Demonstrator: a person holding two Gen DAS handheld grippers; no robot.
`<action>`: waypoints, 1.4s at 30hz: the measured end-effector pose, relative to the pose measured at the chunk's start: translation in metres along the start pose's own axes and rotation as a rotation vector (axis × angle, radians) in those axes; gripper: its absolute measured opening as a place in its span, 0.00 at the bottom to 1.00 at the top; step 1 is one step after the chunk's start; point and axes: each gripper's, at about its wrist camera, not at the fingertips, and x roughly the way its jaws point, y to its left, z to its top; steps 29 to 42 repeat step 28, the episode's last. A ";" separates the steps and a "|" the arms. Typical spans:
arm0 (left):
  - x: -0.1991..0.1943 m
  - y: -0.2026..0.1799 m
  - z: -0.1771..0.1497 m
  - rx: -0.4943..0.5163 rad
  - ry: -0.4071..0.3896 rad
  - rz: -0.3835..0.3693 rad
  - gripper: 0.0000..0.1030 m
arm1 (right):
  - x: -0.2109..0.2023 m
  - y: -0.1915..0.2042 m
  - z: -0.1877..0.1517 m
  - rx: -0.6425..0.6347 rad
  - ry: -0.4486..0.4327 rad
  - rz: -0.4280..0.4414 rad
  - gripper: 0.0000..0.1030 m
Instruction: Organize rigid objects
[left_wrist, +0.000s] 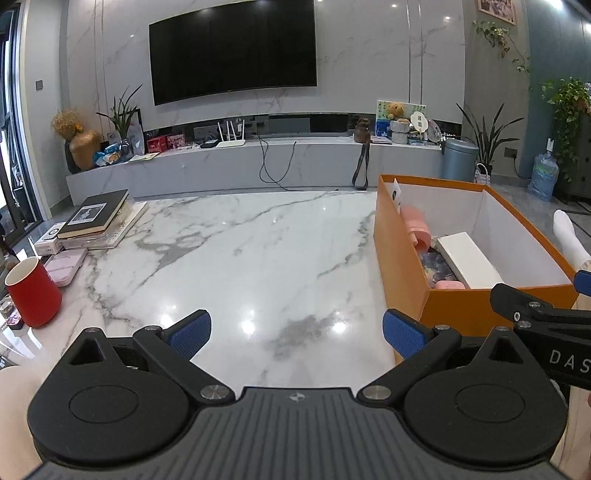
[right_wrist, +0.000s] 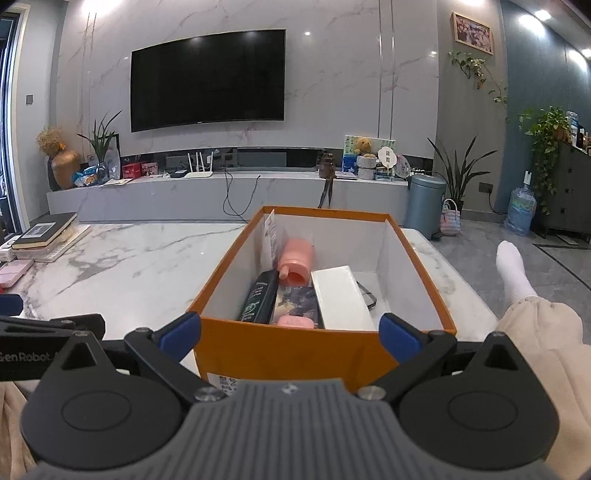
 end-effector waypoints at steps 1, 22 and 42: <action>0.000 0.000 0.000 0.000 -0.001 -0.002 1.00 | -0.001 0.000 0.000 0.001 -0.003 -0.002 0.98; -0.010 0.003 0.004 -0.001 -0.023 0.005 1.00 | -0.011 0.000 0.001 -0.008 -0.036 -0.005 0.98; -0.010 0.004 0.004 -0.002 -0.023 0.005 1.00 | -0.010 0.000 0.001 -0.009 -0.031 -0.006 0.98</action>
